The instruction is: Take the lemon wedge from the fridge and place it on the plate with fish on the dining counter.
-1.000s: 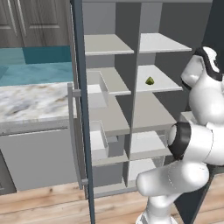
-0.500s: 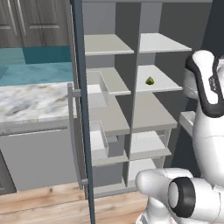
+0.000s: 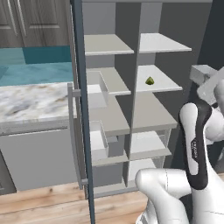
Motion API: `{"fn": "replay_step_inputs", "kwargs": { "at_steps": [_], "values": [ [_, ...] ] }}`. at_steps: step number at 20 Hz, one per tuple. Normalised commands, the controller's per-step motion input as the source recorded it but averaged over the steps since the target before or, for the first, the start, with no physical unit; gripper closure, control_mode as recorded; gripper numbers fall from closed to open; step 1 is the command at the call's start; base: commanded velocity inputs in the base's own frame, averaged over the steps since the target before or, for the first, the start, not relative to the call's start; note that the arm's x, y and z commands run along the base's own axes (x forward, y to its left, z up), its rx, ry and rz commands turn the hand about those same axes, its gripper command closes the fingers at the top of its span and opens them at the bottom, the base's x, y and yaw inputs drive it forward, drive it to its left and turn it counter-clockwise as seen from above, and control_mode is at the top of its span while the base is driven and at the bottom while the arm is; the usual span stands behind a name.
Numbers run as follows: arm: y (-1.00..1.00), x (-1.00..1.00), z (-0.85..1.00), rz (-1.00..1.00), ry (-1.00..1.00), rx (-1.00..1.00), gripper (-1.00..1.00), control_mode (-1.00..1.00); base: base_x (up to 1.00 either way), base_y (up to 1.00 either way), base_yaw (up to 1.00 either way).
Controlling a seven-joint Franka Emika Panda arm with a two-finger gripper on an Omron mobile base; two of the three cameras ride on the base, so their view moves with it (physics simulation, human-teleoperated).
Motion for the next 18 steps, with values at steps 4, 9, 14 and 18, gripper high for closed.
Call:
{"fn": "replay_step_inputs", "kwargs": {
  "at_steps": [4,9,14,18],
  "values": [
    [0.77,0.20,-0.03,0.09,0.63,-0.02,-1.00,-1.00,0.00,0.00,0.00],
    [0.74,0.44,0.01,0.03,0.65,-0.02,-1.00,-1.00,0.00,0.00,0.00],
    [0.15,0.03,-0.23,0.00,0.28,-0.03,-1.00,-1.00,0.00,0.00,0.00],
    [-0.04,-0.14,-0.91,0.00,0.22,0.00,-1.00,-1.00,0.00,0.00,0.00]
  ]
}}
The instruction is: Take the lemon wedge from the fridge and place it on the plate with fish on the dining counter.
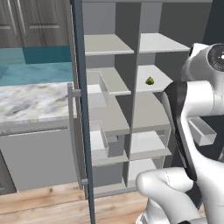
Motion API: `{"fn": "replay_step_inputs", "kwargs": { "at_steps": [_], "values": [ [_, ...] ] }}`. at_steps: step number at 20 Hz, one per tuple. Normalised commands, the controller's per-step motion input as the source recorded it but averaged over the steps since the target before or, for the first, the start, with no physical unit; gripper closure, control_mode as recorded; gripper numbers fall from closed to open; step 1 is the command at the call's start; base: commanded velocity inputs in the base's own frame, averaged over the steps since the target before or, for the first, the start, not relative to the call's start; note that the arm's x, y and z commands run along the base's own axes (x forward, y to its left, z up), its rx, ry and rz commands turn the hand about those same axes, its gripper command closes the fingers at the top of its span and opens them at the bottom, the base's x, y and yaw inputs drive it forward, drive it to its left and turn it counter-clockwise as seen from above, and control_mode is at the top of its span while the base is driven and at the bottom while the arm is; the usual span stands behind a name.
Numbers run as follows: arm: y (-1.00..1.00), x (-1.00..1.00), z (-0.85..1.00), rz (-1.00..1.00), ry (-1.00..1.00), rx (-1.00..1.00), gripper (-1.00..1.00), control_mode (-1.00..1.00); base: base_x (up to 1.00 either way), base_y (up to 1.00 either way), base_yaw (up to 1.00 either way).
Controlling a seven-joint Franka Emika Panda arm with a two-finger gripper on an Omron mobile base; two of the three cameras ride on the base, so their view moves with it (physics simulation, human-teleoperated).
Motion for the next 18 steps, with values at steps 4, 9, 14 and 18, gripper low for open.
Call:
{"fn": "replay_step_inputs", "kwargs": {
  "at_steps": [4,9,14,18],
  "values": [
    [-0.13,-0.11,-0.87,0.00,0.23,0.03,-1.00,-1.00,0.00,0.00,0.00],
    [-0.24,-0.13,-0.50,0.00,-0.03,0.06,-1.00,-1.00,0.00,0.00,0.00],
    [-0.31,0.00,0.00,0.00,-0.04,0.08,-1.00,-1.00,0.00,0.00,0.00],
    [-0.44,0.10,0.00,-0.09,0.00,0.26,-1.00,-1.00,0.00,0.00,0.00]
  ]
}}
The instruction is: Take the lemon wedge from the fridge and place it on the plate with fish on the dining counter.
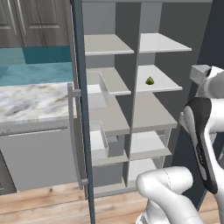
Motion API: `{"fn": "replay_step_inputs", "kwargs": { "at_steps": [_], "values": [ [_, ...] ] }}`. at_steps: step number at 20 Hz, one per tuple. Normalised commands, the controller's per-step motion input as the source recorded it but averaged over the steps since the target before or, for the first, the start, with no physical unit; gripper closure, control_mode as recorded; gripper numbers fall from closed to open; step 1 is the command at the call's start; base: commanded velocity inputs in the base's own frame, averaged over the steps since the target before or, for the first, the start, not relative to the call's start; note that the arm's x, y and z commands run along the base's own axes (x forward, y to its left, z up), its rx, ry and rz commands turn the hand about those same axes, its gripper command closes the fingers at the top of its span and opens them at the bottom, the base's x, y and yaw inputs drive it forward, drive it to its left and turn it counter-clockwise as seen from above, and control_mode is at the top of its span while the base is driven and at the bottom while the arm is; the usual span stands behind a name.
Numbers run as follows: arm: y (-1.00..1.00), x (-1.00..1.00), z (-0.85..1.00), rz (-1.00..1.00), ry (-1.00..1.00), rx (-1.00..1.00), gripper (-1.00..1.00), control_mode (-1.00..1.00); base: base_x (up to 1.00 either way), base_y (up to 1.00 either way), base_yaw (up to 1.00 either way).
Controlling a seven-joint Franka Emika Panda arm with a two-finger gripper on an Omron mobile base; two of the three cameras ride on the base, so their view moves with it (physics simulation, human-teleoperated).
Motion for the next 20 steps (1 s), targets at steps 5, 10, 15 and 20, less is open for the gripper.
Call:
{"fn": "replay_step_inputs", "kwargs": {
  "at_steps": [5,10,15,20],
  "values": [
    [-0.17,0.00,0.00,-0.02,0.00,0.19,-1.00,-1.00,0.00,0.00,0.00],
    [0.00,0.00,0.00,0.00,0.00,0.01,-1.00,-1.00,0.00,0.00,0.00],
    [0.00,0.07,0.00,-0.01,0.00,0.00,-1.00,-1.00,0.00,0.00,0.00],
    [0.00,0.02,0.00,-0.02,0.00,0.00,-1.00,-1.00,0.00,0.00,0.00]
  ]
}}
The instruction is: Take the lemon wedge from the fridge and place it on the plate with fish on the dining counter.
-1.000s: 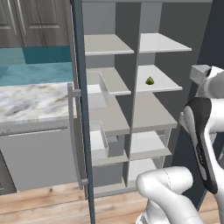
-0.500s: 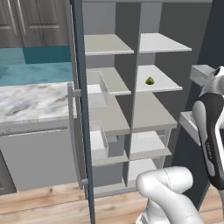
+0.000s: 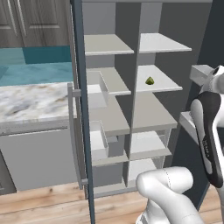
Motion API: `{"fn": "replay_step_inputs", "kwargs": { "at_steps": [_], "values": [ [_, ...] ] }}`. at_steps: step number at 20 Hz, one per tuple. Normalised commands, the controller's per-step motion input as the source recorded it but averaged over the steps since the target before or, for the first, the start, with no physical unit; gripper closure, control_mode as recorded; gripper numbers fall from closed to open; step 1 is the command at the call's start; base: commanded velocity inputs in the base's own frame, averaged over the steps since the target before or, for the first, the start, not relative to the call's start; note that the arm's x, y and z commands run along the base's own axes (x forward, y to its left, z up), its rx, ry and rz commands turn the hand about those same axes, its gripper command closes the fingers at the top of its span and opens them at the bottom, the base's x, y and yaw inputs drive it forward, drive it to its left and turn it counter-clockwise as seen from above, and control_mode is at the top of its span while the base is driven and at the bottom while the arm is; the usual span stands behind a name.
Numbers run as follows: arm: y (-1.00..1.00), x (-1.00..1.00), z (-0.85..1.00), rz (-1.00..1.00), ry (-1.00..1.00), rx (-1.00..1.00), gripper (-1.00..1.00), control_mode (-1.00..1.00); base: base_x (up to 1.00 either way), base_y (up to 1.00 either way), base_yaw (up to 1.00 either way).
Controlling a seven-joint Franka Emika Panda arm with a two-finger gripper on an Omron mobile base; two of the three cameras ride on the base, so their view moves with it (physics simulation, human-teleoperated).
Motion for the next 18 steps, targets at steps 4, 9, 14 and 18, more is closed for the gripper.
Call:
{"fn": "replay_step_inputs", "kwargs": {
  "at_steps": [4,9,14,18],
  "values": [
    [0.00,0.00,0.00,0.00,0.00,0.00,-1.00,-1.00,0.00,0.00,0.00],
    [0.00,0.01,0.00,-0.01,0.00,0.00,-1.00,-1.00,0.00,0.00,0.00],
    [-0.11,0.16,0.00,-0.07,0.00,0.00,-1.00,-1.00,0.00,0.00,0.00],
    [0.00,0.00,0.00,0.00,0.00,0.00,-1.00,1.00,0.56,-0.03,-0.11]
  ]
}}
